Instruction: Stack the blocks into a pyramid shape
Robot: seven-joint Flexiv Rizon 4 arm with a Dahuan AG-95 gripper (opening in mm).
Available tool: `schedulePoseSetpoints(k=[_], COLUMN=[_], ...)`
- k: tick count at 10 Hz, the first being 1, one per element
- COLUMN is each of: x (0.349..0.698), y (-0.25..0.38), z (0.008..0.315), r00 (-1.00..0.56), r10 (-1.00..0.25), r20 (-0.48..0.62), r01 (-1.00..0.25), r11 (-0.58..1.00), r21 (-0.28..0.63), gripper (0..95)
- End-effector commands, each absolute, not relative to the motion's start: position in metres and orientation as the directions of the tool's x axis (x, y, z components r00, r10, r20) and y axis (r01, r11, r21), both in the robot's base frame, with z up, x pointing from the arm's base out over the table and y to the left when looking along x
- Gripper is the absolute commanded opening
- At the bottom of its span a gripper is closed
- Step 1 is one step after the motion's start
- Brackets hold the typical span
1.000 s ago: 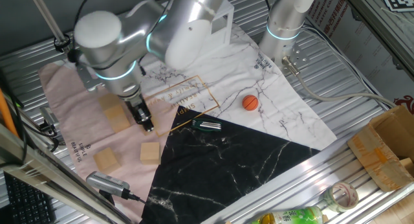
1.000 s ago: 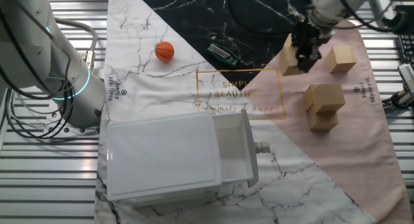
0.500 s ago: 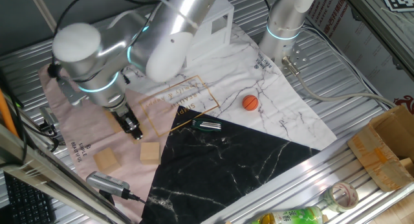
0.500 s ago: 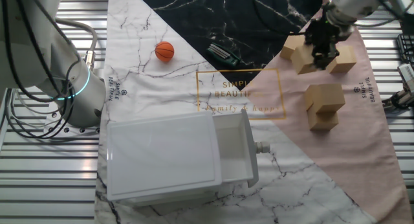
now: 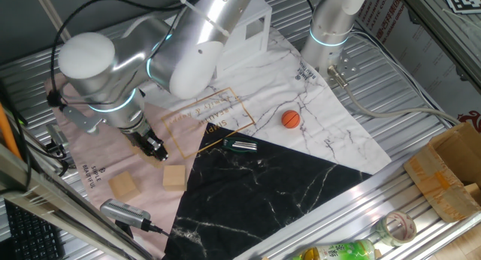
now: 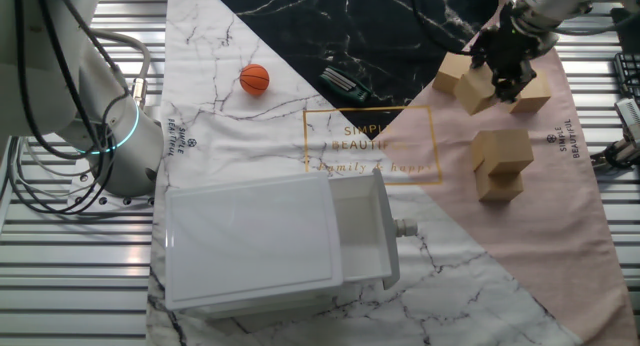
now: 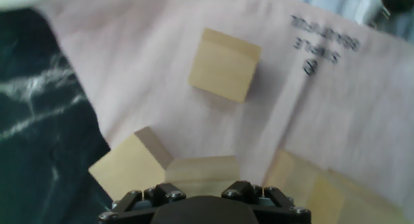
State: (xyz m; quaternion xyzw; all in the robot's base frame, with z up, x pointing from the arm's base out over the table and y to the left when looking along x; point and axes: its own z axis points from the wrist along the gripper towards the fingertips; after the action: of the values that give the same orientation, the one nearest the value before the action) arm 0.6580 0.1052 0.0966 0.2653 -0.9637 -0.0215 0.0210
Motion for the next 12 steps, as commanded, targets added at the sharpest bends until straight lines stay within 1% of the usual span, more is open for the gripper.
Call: schedulePoseSetpoints(k=[1, 2, 5, 9, 12], x=[0.664, 0.668, 0.678, 0.691, 0.692], y=[0.102, 0.1, 0.098, 0.107, 0.11], z=[0.089, 0.084, 0.076, 0.074, 0.07], r00=[-0.594, -0.531, -0.392, -0.317, -0.273], r10=[-0.804, -0.848, -0.919, -0.948, -0.962], r20=[-0.006, -0.013, -0.024, -0.022, -0.022], r01=[-0.803, -0.847, -0.919, -0.947, -0.96], r11=[0.594, 0.53, 0.391, 0.315, 0.271], r21=[0.046, 0.046, 0.052, 0.06, 0.064], gripper=[0.0, 0.0, 0.0, 0.0, 0.0])
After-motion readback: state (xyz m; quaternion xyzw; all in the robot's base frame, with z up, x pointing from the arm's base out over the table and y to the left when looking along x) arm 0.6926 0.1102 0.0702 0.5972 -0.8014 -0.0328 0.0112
